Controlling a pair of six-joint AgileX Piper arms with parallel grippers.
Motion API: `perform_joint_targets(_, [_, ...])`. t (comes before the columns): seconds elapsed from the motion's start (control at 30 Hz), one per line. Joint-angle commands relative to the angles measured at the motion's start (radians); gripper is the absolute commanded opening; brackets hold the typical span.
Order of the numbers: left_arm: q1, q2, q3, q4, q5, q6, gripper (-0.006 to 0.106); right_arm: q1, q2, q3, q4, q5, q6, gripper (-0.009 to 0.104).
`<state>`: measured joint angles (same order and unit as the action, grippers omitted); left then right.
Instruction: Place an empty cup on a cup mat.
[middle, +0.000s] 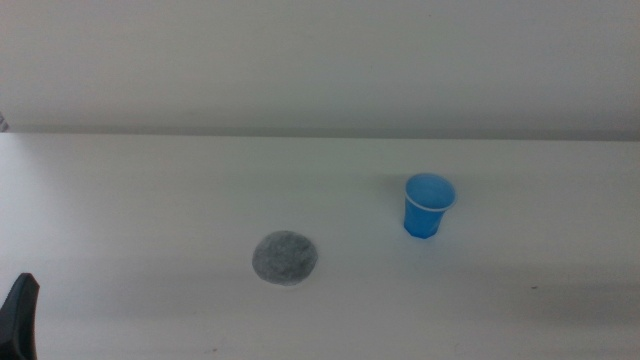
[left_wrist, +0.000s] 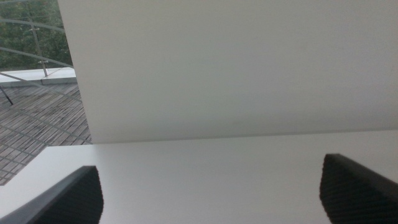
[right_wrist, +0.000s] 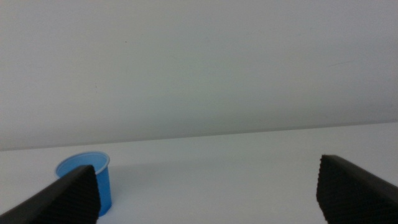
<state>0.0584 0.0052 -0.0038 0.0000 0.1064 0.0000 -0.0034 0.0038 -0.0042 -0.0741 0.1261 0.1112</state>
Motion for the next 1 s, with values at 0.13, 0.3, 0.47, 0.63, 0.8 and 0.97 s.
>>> perform_joint_targets(0.13, [-0.008,-0.041,0.041,0.0,-0.012,0.0,0.094,-0.005,0.08,-0.145,0.001,0.044,-0.008,0.093])
perform_joint_targets(0.3, [-0.008,-0.041,0.041,0.0,-0.012,0.0,0.094,-0.005,0.38,-0.483,0.039,0.498,-0.008,0.093])
perform_joint_targets(0.47, [-0.008,-0.041,0.041,0.0,-0.012,0.0,0.094,-0.005,0.568,-0.678,0.044,0.755,-0.008,0.093])
perform_joint_targets(0.63, [-0.008,-0.041,0.041,0.0,-0.012,0.0,0.094,-0.005,0.659,-0.71,0.044,0.739,-0.025,0.093])
perform_joint_targets(0.8, [-0.008,-0.041,0.041,0.0,-0.012,0.0,0.094,-0.005,0.838,-0.81,0.084,0.76,-0.048,0.093])
perform_joint_targets(0.97, [-0.008,-0.041,0.041,0.0,-0.012,0.0,0.094,0.018,1.126,-1.05,0.105,0.907,0.03,0.093])
